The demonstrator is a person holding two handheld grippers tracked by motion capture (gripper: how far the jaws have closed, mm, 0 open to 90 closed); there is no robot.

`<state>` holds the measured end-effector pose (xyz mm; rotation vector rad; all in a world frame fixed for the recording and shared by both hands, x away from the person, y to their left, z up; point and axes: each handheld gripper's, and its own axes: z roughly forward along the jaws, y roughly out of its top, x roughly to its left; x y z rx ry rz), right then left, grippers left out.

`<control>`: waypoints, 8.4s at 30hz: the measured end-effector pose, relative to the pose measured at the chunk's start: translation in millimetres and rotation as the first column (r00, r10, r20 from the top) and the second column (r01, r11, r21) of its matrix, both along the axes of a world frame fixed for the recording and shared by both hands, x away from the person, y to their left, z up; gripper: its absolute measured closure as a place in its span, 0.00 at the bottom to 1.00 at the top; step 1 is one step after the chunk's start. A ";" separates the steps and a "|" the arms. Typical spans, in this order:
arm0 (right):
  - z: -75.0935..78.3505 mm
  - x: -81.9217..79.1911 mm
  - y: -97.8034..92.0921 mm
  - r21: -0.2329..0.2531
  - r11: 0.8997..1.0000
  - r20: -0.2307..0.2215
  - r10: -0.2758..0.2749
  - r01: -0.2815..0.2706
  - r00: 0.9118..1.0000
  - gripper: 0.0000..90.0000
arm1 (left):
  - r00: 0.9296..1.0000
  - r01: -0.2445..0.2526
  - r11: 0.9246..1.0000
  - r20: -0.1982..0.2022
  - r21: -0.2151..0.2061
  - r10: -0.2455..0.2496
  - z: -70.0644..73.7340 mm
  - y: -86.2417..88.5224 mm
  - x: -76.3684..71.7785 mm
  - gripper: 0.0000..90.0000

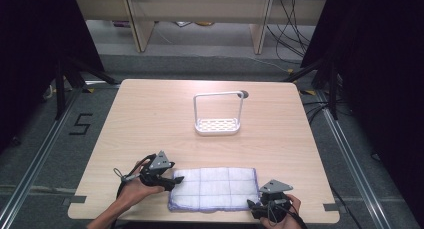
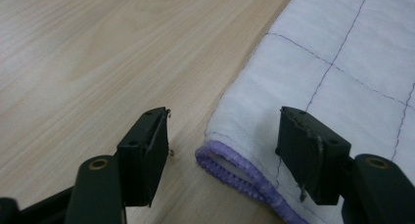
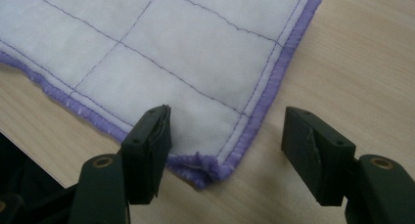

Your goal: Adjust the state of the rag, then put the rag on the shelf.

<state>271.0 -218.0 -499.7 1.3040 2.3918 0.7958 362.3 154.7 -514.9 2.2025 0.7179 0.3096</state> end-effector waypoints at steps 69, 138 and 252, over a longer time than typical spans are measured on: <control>37.3 160.0 23.5 0.027 0.997 0.131 0.066 -0.071 0.989 0.49 | 0.990 0.136 0.971 -0.018 -0.195 -0.142 16.7 -44.3 -71.0 0.41; 43.3 157.3 48.2 0.134 0.979 0.109 0.137 -0.151 0.985 0.91 | 0.999 -0.013 0.972 0.045 -0.236 0.024 42.7 -70.9 73.5 0.93; 246.0 257.8 58.4 0.283 0.949 0.427 0.005 -0.139 0.904 0.92 | 0.959 -0.149 0.889 0.155 -0.433 0.236 240.9 -60.9 191.4 0.93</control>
